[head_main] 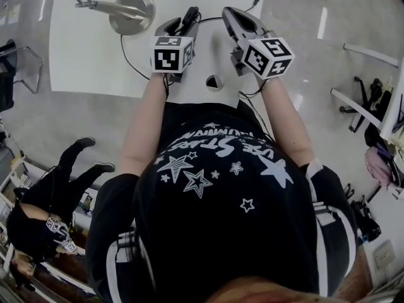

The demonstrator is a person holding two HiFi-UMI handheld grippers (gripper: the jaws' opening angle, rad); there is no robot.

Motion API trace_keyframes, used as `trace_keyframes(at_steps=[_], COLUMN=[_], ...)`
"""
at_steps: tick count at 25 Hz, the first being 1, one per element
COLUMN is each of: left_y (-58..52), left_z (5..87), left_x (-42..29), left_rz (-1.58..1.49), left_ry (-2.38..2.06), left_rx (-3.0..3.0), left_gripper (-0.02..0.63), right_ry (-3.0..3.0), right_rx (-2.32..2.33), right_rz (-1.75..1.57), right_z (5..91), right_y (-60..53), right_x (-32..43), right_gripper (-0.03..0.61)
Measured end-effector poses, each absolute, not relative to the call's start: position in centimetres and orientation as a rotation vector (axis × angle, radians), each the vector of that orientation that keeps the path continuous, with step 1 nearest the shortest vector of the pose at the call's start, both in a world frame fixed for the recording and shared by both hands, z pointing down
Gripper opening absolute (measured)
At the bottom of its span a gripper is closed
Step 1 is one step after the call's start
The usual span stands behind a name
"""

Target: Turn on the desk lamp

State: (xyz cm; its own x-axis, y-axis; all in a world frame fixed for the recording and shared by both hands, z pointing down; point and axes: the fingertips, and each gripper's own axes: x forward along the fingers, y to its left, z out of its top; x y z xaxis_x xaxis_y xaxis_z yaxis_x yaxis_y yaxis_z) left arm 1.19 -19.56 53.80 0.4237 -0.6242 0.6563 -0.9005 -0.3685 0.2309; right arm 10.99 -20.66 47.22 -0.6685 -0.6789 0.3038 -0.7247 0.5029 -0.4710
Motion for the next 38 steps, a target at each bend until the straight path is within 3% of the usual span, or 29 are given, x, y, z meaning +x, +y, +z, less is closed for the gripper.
trace_keyframes(at_steps=[6,11,20,31,38], left_y=[-19.3,-19.3,-19.2,-19.1,-19.1], left_z=[53.3,53.4,53.5,53.4,53.3], left_x=[1.5,1.4,1.5,1.7,1.6], left_rz=[0.644,0.656,0.736,0.755,0.758], left_ry=[-1.315,-1.33,-1.356,-1.38,-1.384], left_rx=[2.123,2.121,2.164,2.198,2.21], left_gripper=[0.2,0.133,0.129,0.127,0.128], right_ry=[-2.665,-2.667,-2.631,-2.461,-2.4], right_rx=[1.166,1.151,0.927,0.551,0.457], right_rz=[0.835,0.834,0.799,0.447,0.424], right_z=[46.9,47.0,48.2,51.6,52.6], right_y=[-20.7,-20.7,-20.2,-20.5,-20.6], right_x=[9.9,9.2,6.0,1.2,0.9], right_gripper=[0.005,0.005,0.005,0.005,0.005])
